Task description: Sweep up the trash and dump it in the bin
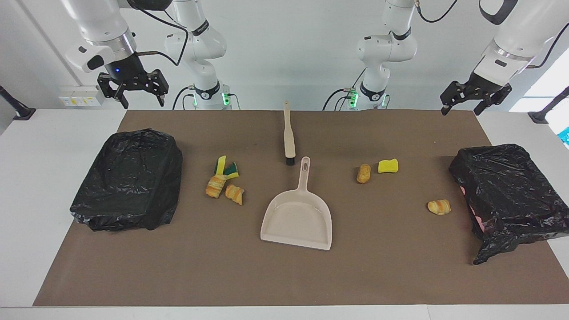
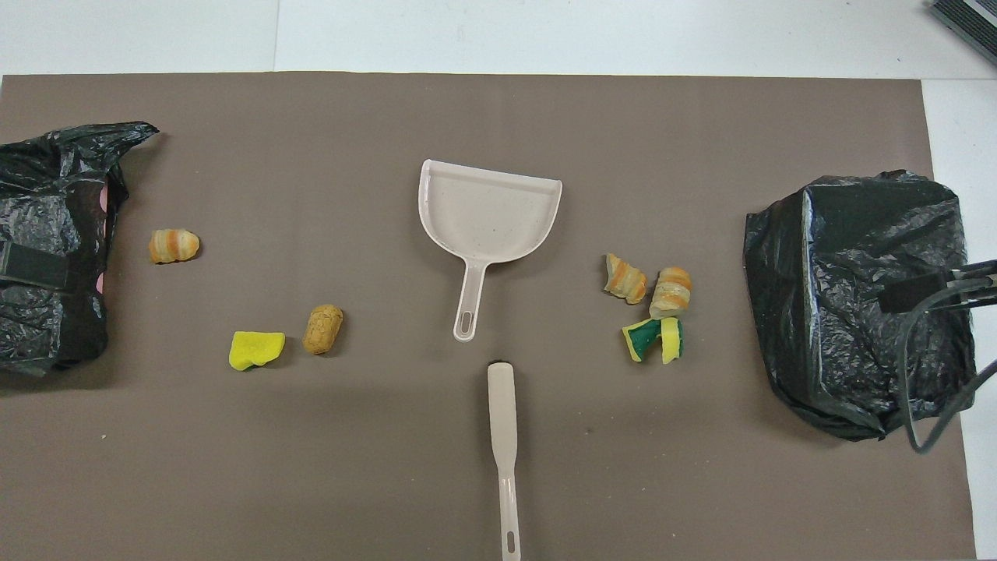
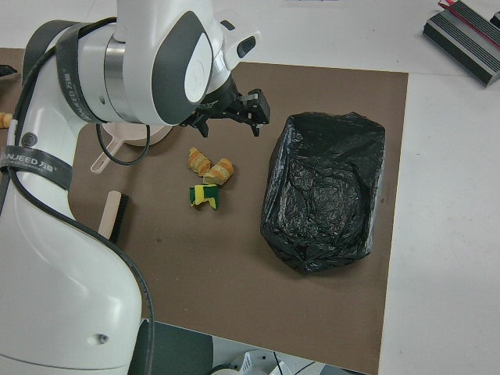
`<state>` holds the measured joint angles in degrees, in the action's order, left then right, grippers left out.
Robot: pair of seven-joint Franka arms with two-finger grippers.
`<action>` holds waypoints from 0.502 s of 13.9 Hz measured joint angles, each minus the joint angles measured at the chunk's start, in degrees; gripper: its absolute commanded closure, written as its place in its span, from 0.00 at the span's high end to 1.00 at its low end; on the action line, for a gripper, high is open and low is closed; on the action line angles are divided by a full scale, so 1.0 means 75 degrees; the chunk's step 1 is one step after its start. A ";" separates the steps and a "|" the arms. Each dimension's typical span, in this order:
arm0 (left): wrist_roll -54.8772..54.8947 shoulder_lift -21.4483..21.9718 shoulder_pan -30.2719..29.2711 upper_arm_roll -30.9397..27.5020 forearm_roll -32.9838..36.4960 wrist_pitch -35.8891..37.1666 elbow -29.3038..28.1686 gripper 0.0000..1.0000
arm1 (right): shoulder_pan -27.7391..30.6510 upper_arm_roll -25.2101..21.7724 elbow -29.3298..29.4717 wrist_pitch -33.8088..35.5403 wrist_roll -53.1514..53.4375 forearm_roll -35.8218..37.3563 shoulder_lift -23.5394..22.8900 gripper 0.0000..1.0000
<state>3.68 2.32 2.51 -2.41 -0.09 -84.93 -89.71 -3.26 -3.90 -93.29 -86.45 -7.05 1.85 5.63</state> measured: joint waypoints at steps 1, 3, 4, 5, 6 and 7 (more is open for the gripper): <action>0.0000 0.0000 0.0003 0.0006 -0.0001 0.0000 0.0000 1.00 | 0.0000 0.0000 0.0000 0.0001 0.0000 0.0000 0.0000 1.00; 0.0000 0.0000 0.0026 0.0081 -0.0003 0.0000 0.0000 1.00 | 0.0000 0.0000 0.0000 0.0003 0.0000 -0.0004 0.0000 1.00; 0.0000 0.0000 0.0027 0.0120 -0.0004 0.0000 0.0000 1.00 | 0.0001 -0.0006 0.0000 0.0003 0.0000 -0.0004 0.0000 1.00; 0.0000 0.0000 0.0031 0.0155 -0.0010 0.0000 0.0000 1.00 | 0.0002 -0.0037 0.0000 0.0003 -0.0001 -0.0004 0.0000 1.00; 0.0000 0.0000 0.0034 0.0184 -0.0065 0.0000 0.0000 1.00 | 0.0005 -0.0070 0.0000 0.0003 -0.0019 -0.0004 0.0000 1.00; 0.0001 0.0000 0.0035 0.0198 -0.0177 0.0003 -0.0002 1.00 | 0.0005 -0.0075 0.0000 0.0003 -0.0026 -0.0004 0.0000 1.00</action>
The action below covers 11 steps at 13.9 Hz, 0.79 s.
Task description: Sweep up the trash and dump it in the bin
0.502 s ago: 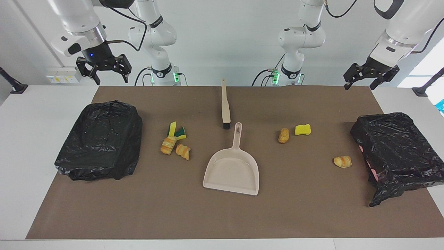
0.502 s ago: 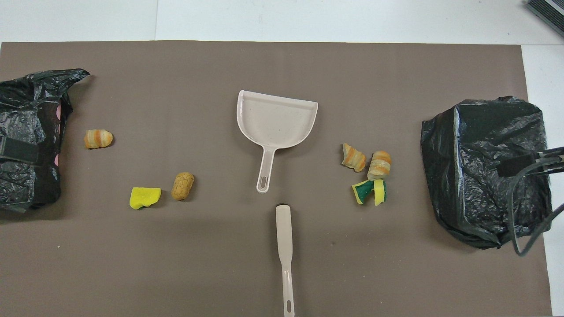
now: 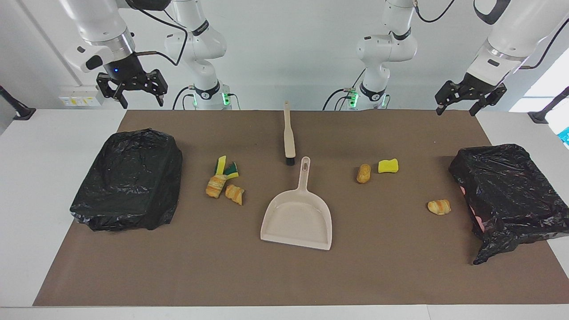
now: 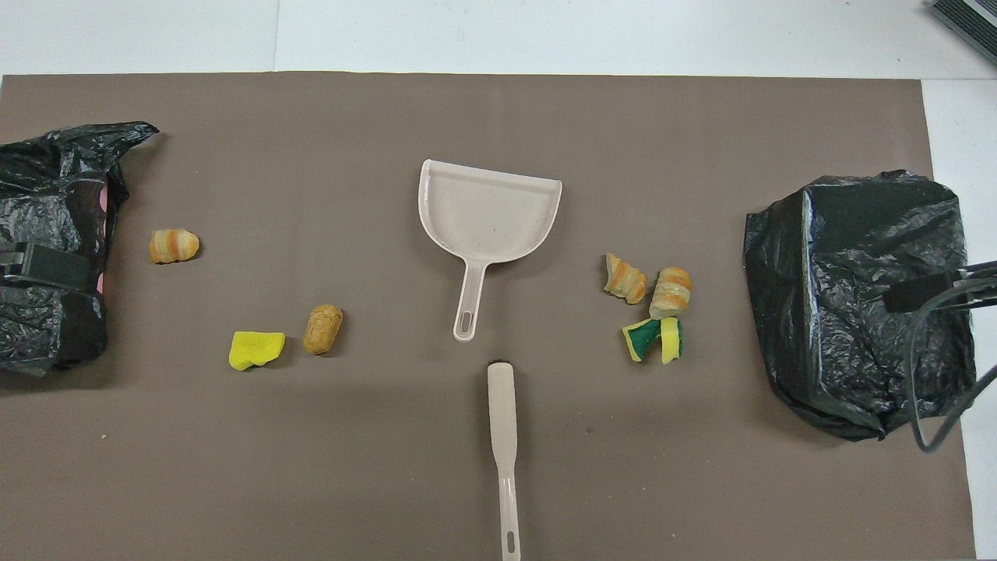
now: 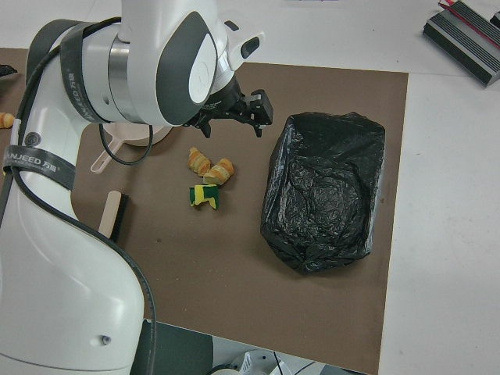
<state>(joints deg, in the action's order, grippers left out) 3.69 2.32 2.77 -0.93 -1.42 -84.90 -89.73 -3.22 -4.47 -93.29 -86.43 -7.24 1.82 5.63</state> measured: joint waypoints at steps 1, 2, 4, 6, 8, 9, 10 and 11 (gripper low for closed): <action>0.0001 0.0000 0.0000 0.0007 -0.0062 0.0001 -0.0003 1.00 | -0.0004 0.0001 0.0000 0.0000 -0.0001 0.0000 0.0000 1.00; 0.0001 0.0000 0.0000 0.0021 -0.0086 0.0001 -0.0004 1.00 | -0.0016 0.0005 -0.0011 0.0003 -0.0002 0.0000 0.0003 1.00; 0.0001 0.0000 0.0001 0.0090 -0.0103 0.0001 -0.0004 1.00 | -0.0026 0.0032 -0.0079 0.0030 -0.0002 -0.0001 0.0006 1.00; 0.0001 0.0000 0.0002 0.0130 -0.0131 0.0000 -0.0004 1.00 | -0.0027 0.0034 -0.0153 0.0032 -0.0002 -0.0004 0.0008 1.00; 0.0001 -0.0001 0.0002 0.0156 -0.0154 -0.0006 -0.0008 1.00 | -0.0029 0.0048 -0.0319 0.0006 -0.0002 -0.0016 0.0009 1.00; 0.0008 -0.0005 0.0009 0.0177 -0.0182 -0.0011 -0.0030 1.00 | -0.0038 0.0059 -0.0432 -0.0059 -0.0002 -0.0018 0.0007 1.00; 0.0008 -0.0009 0.0057 0.0199 -0.0225 -0.0055 -0.0072 1.00 | -0.0052 0.0065 -0.0522 -0.0110 -0.0002 -0.0018 0.0007 1.00; 0.0008 -0.0015 0.0140 0.0202 -0.0245 -0.0120 -0.0100 1.00 | -0.0071 0.0070 -0.0595 -0.0177 -0.0002 -0.0021 0.0006 1.00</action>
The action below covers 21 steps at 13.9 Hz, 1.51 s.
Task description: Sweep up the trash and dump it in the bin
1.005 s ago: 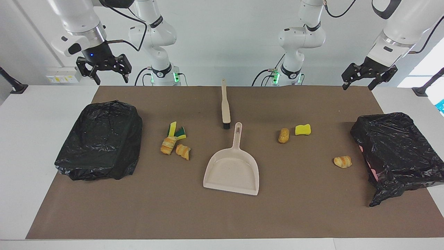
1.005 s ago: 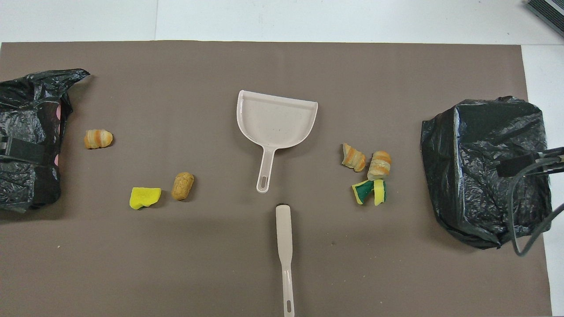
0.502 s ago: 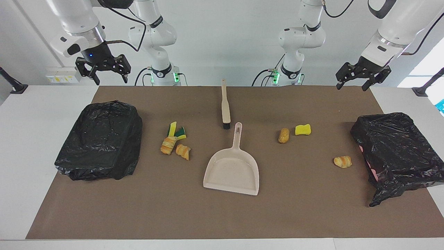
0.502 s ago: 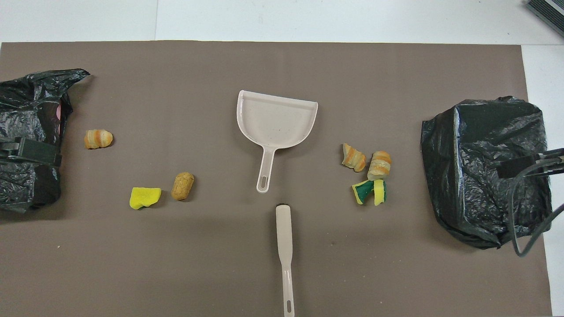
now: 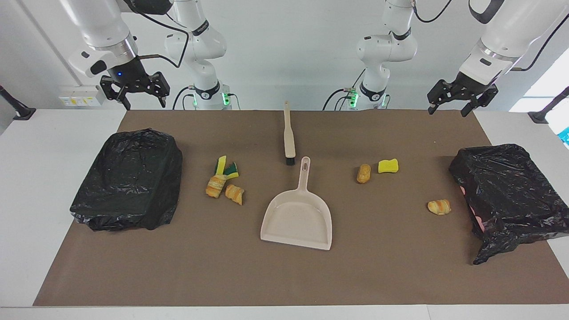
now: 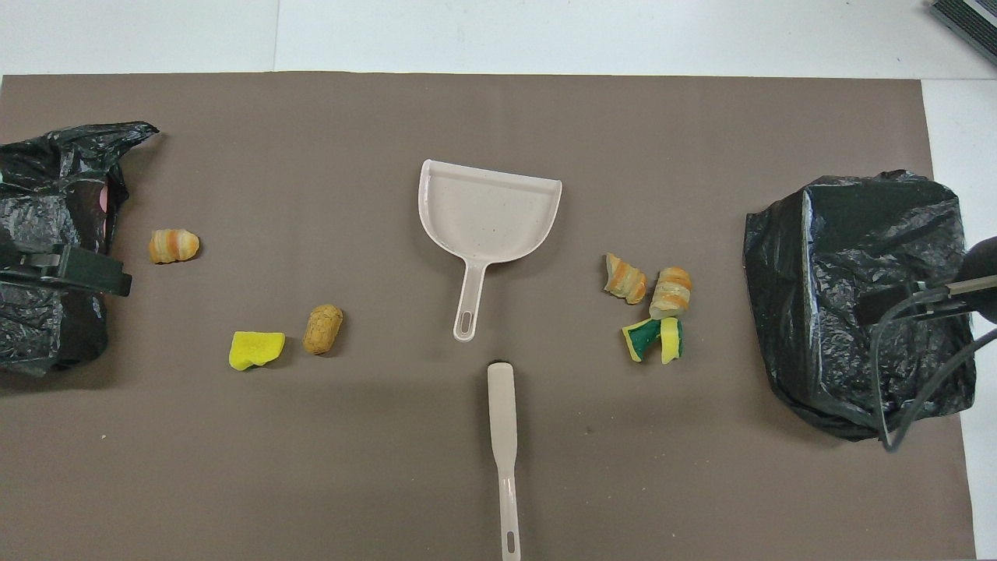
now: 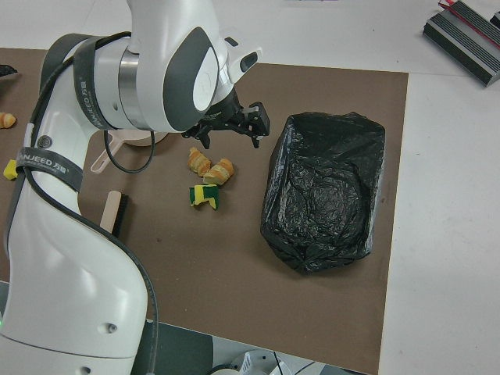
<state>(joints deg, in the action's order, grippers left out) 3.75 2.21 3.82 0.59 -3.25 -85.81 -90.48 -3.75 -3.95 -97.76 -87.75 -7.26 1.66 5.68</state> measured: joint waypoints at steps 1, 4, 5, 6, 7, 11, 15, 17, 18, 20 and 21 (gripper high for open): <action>-0.0001 -0.0006 0.0072 0.0006 -0.0002 -0.0013 -0.0014 1.00 | -0.0059 0.0002 -0.0077 -0.0069 0.0000 -0.0001 0.0000 1.00; -0.0001 -0.0008 0.0120 0.0012 -0.0007 -0.0027 -0.0066 1.00 | -0.0159 0.0014 -0.0224 -0.0128 0.0161 -0.0002 0.0000 1.00; 0.0000 -0.0010 0.0156 0.0011 -0.0019 -0.0030 -0.0087 1.00 | -0.0168 0.0016 -0.0288 -0.0165 0.0208 -0.0009 0.0001 1.00; 0.0000 -0.0020 0.0230 0.0012 -0.0027 -0.0039 -0.0124 1.00 | -0.0208 0.0020 -0.0373 -0.0255 0.0272 -0.0016 0.0000 1.00; -0.0001 -0.0032 0.0319 0.0019 -0.0027 -0.0083 -0.0210 1.00 | -0.0267 0.0022 -0.0448 -0.0342 0.0361 -0.0016 -0.0001 1.00; 0.0000 -0.0083 0.0627 0.0040 -0.0219 -0.0693 -0.1043 1.00 | -0.0337 0.0026 -0.0521 -0.0377 0.0455 -0.0016 0.0000 1.00; -0.0035 -0.0118 0.1306 0.0063 -0.0321 -0.1864 -0.2144 1.00 | -0.0337 0.0026 -0.0545 -0.0378 0.0456 -0.0016 0.0000 1.00; -0.0103 -0.0117 0.1619 0.0059 -0.0350 -0.2500 -0.2670 1.00 | -0.0337 0.0026 -0.0548 -0.0379 0.0455 -0.0016 0.0000 1.00; -0.0279 -0.0097 0.1804 0.0059 -0.0355 -0.2866 -0.2970 1.00 | -0.0337 0.0026 -0.0551 -0.0379 0.0455 -0.0016 0.0000 1.00; -0.0736 -0.0032 0.2275 0.0055 -0.0362 -0.3431 -0.3535 1.00 | -0.0337 0.0026 -0.0555 -0.0379 0.0456 -0.0016 0.0000 1.00; -0.1015 0.0024 0.2541 0.0060 -0.0364 -0.3638 -0.3783 1.00 | -0.0337 0.0026 -0.0557 -0.0379 0.0455 -0.0016 0.0000 1.00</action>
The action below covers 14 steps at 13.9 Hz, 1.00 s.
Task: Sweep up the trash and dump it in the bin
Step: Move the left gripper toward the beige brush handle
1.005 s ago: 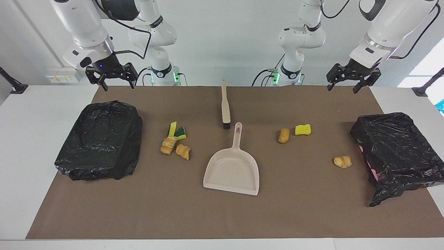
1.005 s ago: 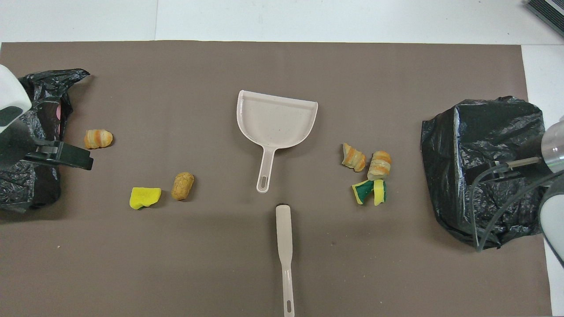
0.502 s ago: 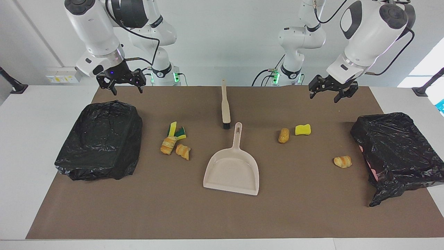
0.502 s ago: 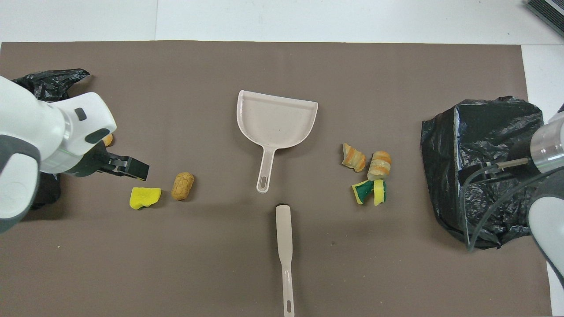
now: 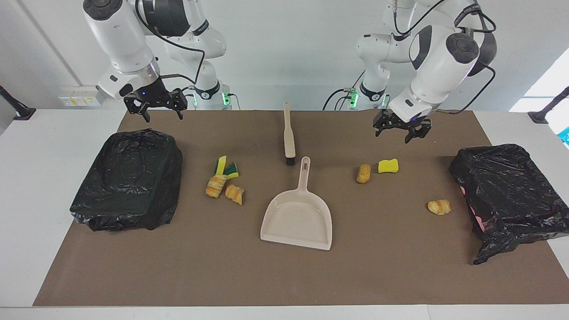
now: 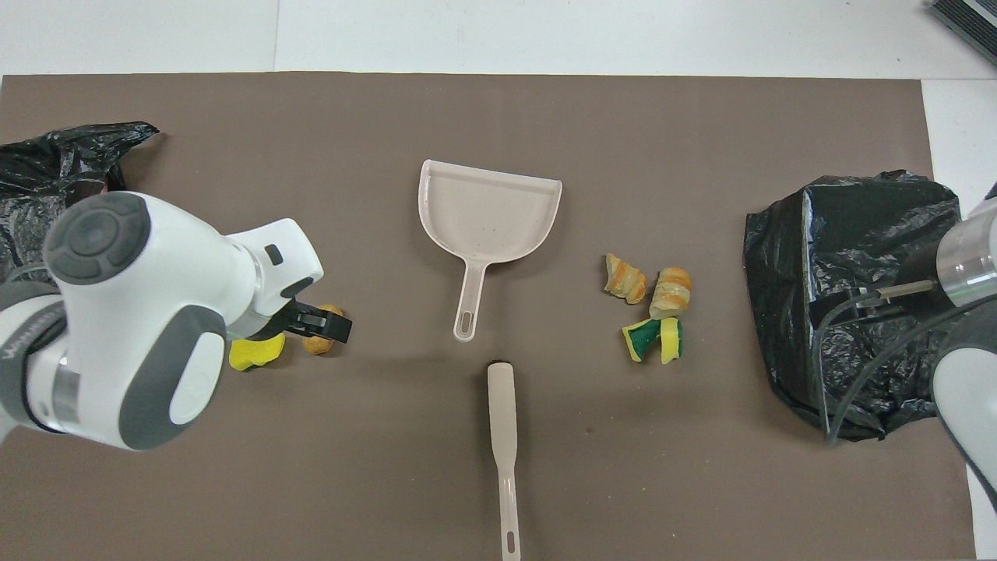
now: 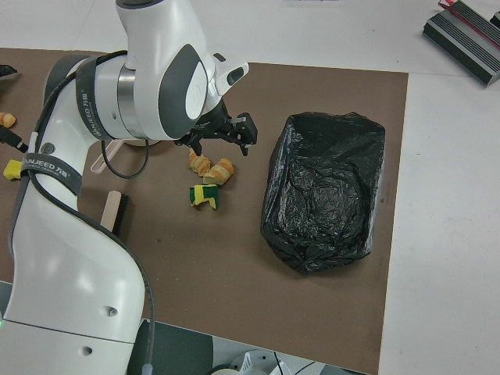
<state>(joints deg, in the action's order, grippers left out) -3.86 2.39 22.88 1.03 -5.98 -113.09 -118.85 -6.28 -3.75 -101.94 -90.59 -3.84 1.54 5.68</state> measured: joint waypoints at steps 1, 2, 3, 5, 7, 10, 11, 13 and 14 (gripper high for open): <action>-0.0319 0.0073 0.0284 0.0001 0.0000 -0.0188 -0.0231 1.00 | 0.0000 0.0000 -0.0002 0.0000 0.0000 0.0000 0.0000 1.00; -0.0628 0.0156 0.0585 0.0005 -0.0001 -0.0368 -0.0452 1.00 | 0.0000 0.0000 -0.0002 0.0000 0.0000 0.0000 0.0000 1.00; -0.0922 0.0227 0.0881 0.0004 -0.0001 -0.0565 -0.0674 1.00 | 0.0000 0.0000 -0.0003 0.0000 0.0000 0.0000 0.0000 1.00; -0.1640 0.0299 0.1606 0.0005 -0.0003 -0.1167 -0.1209 1.00 | 0.0000 0.0000 -0.0004 0.0000 0.0000 0.0000 0.0000 1.00; -0.2562 0.0295 0.2445 0.0017 -0.0004 -0.1805 -0.1668 1.00 | 0.0000 0.0000 -0.0004 0.0000 0.0000 0.0000 0.0000 1.00; -0.3848 0.0225 0.3568 0.0030 -0.0004 -0.2422 -0.1967 1.00 | 0.0000 0.0000 -0.0005 0.0000 0.0000 0.0000 0.0000 1.00; -0.4135 0.0200 0.3861 0.0031 -0.0004 -0.2489 -0.1997 1.00 | 0.0000 0.0000 -0.0006 0.0000 0.0000 0.0000 0.0000 1.00; -0.4518 0.0153 0.4330 0.0028 -0.0004 -0.2544 -0.2014 1.00 | 0.0000 0.0000 -0.0007 0.0000 0.0000 0.0000 0.0000 1.00; -0.4717 0.0118 0.4510 0.0025 -0.0004 -0.2608 -0.2019 1.00 | 0.0000 0.0000 -0.0009 0.0000 0.0000 0.0000 0.0000 1.00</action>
<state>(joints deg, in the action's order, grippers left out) -39.24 3.27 56.70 1.23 -6.01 -132.65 -133.99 -6.28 -3.75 -102.01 -90.59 -3.84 1.54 5.68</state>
